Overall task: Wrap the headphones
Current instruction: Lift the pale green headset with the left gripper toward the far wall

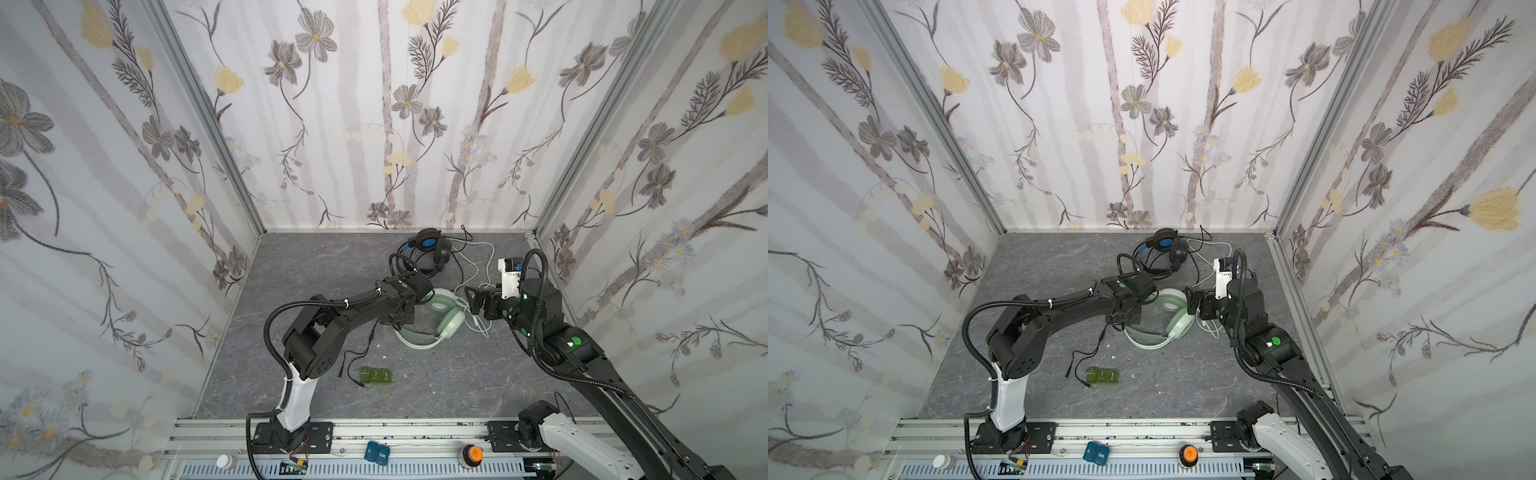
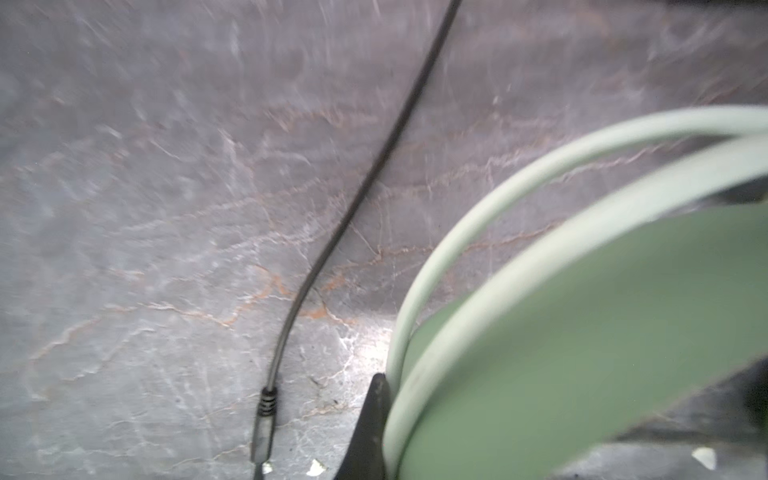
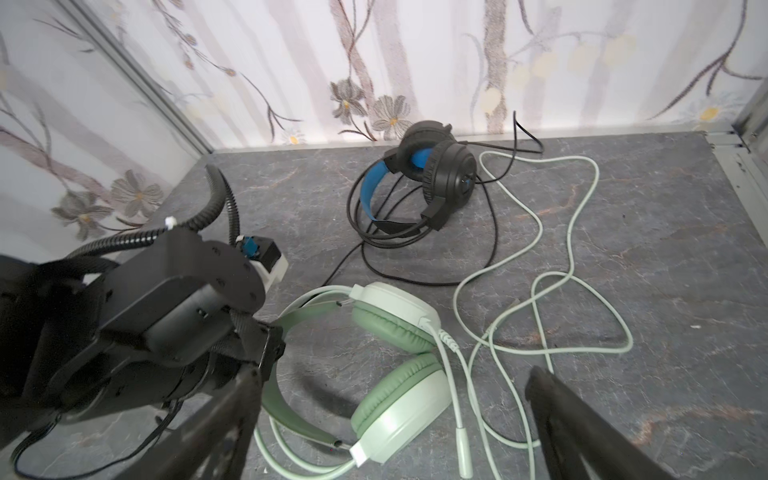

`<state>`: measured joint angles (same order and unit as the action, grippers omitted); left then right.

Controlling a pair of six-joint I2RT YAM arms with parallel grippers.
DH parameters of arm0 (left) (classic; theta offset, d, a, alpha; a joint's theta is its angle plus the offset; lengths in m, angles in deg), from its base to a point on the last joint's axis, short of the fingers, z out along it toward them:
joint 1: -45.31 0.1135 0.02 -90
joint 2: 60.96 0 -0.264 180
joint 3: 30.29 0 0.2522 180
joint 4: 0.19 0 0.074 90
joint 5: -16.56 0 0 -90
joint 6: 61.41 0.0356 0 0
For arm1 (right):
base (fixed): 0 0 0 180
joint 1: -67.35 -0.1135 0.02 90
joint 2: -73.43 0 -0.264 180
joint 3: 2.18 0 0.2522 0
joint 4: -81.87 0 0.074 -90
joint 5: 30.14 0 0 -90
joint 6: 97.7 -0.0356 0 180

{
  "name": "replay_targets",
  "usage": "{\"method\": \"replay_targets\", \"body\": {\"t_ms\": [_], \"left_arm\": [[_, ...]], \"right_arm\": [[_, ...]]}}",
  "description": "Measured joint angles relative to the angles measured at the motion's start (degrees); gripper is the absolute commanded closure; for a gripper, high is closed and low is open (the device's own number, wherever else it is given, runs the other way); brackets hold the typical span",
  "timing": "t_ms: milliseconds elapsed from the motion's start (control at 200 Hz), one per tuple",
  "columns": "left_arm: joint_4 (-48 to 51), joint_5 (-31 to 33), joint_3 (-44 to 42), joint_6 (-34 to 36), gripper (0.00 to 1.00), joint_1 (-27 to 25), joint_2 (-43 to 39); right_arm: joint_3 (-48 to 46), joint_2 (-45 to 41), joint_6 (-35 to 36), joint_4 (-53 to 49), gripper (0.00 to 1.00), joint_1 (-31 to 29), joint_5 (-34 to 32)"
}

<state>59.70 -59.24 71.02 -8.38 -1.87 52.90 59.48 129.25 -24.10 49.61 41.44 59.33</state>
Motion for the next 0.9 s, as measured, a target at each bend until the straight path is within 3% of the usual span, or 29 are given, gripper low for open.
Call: {"method": "replay_targets", "body": {"t_ms": [180, 445, 714, 899], "left_arm": [[4.3, 5.9, 6.0, 7.0, 1.0, 1.7, -5.9], [11.8, 12.2, 13.2, 14.4, 1.0, 7.5, -15.6], [17.4, 16.0, 21.9, 17.0, 1.0, 9.9, -19.1], [19.8, 15.3, 24.3, 17.4, 1.0, 11.6, -20.7]], "right_arm": [[-3.1, -6.5, 2.0, 3.9, 0.0, 0.0, 7.5], [-3.3, -10.4, 4.1, 5.3, 0.0, 0.0, 12.9], [-8.3, -8.7, 5.1, 9.5, 0.0, 0.0, 17.1], [-12.6, -5.3, 6.6, 16.2, 0.0, 0.2, 17.0]]}}
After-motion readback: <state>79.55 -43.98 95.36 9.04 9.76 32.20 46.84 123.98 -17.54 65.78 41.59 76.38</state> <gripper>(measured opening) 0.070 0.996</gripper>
